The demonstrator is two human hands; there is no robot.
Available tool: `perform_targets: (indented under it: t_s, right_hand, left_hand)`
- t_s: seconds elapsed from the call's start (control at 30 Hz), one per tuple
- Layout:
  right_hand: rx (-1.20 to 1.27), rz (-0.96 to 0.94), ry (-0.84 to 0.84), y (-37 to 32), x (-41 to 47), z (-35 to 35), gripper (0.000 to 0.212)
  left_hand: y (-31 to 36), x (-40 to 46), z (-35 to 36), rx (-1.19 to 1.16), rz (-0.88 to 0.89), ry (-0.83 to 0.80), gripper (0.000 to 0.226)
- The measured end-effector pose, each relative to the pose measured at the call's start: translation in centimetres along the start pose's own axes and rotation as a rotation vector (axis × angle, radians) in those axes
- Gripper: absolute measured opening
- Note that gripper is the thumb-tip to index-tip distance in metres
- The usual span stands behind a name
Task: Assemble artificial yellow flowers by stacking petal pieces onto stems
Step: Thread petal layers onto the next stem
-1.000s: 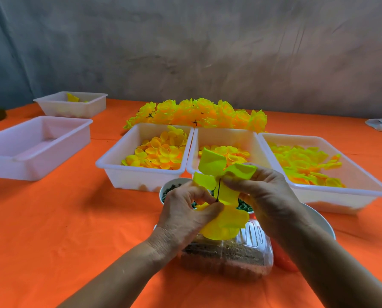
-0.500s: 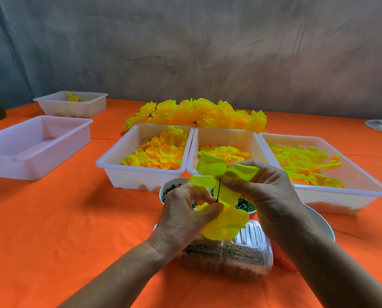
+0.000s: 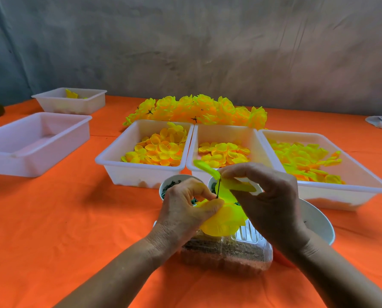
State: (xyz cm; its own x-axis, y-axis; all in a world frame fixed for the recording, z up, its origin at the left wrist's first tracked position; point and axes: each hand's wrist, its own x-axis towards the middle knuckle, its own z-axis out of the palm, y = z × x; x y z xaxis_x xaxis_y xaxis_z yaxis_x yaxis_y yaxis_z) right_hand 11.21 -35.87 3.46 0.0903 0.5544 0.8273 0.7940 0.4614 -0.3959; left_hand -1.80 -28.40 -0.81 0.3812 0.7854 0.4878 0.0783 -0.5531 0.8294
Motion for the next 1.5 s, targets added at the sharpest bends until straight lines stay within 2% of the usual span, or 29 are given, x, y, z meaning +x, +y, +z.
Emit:
perform_targets:
  t_s: [0.17,0.23,0.3,0.43,0.5,0.57,0.87,0.93,1.0,1.07,1.2,1.33,1.5]
  right_hand:
    - [-0.070,-0.133,-0.063,0.0,0.2,-0.2,0.008]
    - [-0.088,-0.163,-0.093,0.0,0.4,-0.3,0.006]
    - [-0.107,-0.185,-0.124,0.0,0.6,-0.5,0.015]
    - [-0.132,-0.217,-0.213,0.1,1.3,-0.8,0.020]
    - [-0.131,-0.202,-0.251,0.3,1.4,-0.7,0.020]
    - [-0.117,-0.183,-0.274,0.4,1.4,-0.6,0.029]
    - [-0.088,-0.151,-0.245,0.9,0.9,-0.7,0.041]
    - [-0.091,-0.145,-0.243,1.1,0.7,-0.7,0.039]
    - [-0.126,-0.160,-0.211,1.0,0.7,-0.6,0.028]
    - [-0.158,-0.175,-0.163,0.9,0.8,-0.6,0.014]
    - [-0.138,-0.170,-0.134,1.1,0.7,-0.7,0.021]
    - [-0.053,-0.179,-0.174,1.5,0.8,-0.7,0.018]
    - [0.071,-0.114,-0.170,2.2,0.5,-0.6,0.021]
  left_hand:
    - [-0.1,0.1,0.0,-0.027,-0.023,-0.011,0.029]
    - [-0.2,0.1,0.0,-0.054,-0.042,-0.006,0.020]
    - [-0.1,0.0,0.1,-0.100,-0.083,-0.010,0.010]
    - [-0.2,0.0,-0.2,-0.105,-0.051,-0.062,0.025]
    - [-0.2,0.1,-0.2,-0.082,-0.033,-0.078,0.018]
    - [-0.2,0.1,-0.2,-0.065,-0.026,-0.068,0.014]
    - [0.1,-0.1,-0.6,-0.084,-0.016,-0.085,0.014]
    - [0.2,-0.1,-0.8,-0.087,0.007,-0.105,0.014]
    - [0.3,-0.1,-1.1,-0.086,0.010,-0.120,0.017]
    - [0.3,-0.1,-1.3,-0.132,-0.030,-0.115,0.016]
    - [0.3,-0.2,-1.5,-0.181,-0.089,-0.159,0.014]
    - [0.4,0.1,-1.6,-0.240,-0.135,-0.150,0.004]
    - [1.4,0.8,-2.3,-0.542,-0.394,-0.017,0.027]
